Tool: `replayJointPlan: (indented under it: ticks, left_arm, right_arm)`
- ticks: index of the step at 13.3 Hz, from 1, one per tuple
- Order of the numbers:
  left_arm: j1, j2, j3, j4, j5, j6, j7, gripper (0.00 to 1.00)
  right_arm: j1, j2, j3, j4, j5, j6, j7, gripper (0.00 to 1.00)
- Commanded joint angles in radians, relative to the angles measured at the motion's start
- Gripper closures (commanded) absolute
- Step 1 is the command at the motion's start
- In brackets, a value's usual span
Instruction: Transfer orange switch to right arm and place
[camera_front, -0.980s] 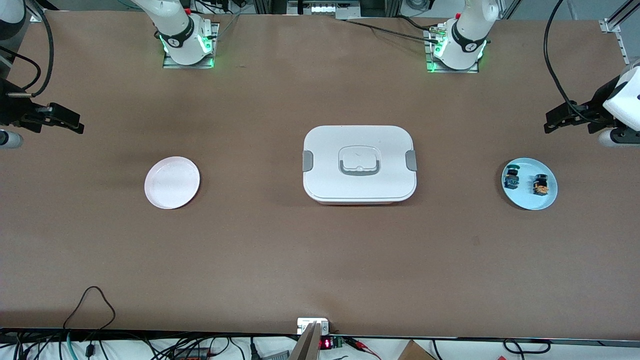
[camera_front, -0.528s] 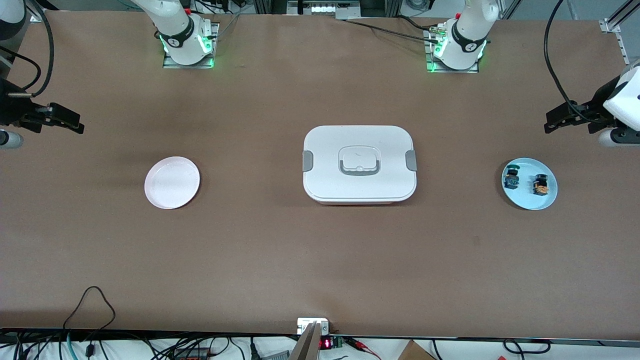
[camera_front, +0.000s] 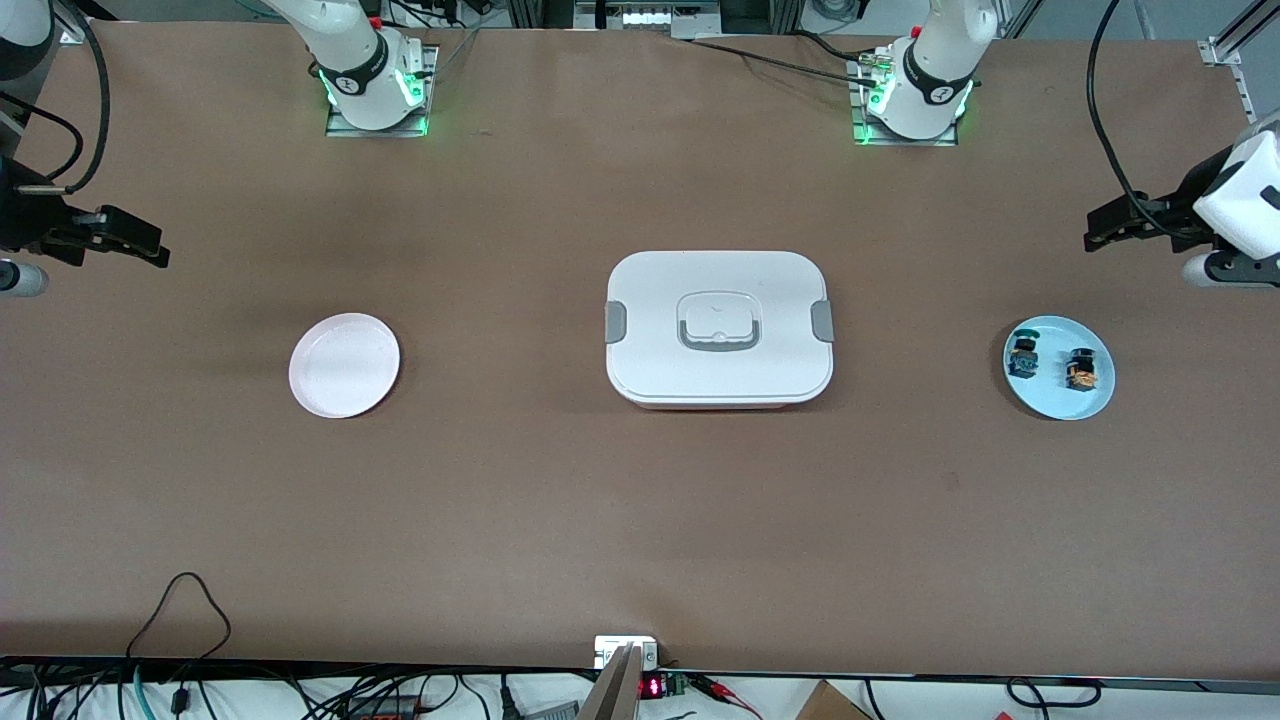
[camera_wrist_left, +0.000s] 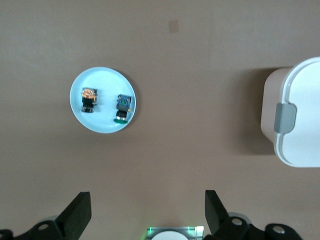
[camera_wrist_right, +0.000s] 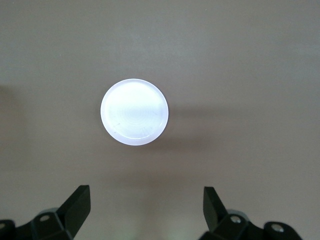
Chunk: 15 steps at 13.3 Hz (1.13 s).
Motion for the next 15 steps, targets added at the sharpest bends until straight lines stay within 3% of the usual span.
replayJointPlan:
  ticks: [1, 5, 10, 15]
  left_arm:
    - [-0.003, 0.023, -0.001, 0.015, 0.05, -0.031, 0.075, 0.0]
    - [0.011, 0.049, 0.002, -0.031, 0.104, -0.01, 0.332, 0.0]
    - [0.067, 0.142, 0.002, -0.06, 0.203, 0.151, 0.841, 0.0]
    - [0.133, 0.221, 0.002, -0.123, 0.208, 0.253, 1.139, 0.0]
  right_arm:
    - [0.005, -0.031, 0.006, -0.025, -0.011, 0.002, -0.007, 0.0]
    - [0.005, -0.031, 0.006, -0.025, -0.011, 0.005, -0.009, 0.0]
    - [0.005, -0.031, 0.007, -0.025, -0.011, 0.004, -0.01, 0.0]
    - [0.012, -0.031, 0.007, -0.023, -0.012, 0.007, -0.009, 0.0]
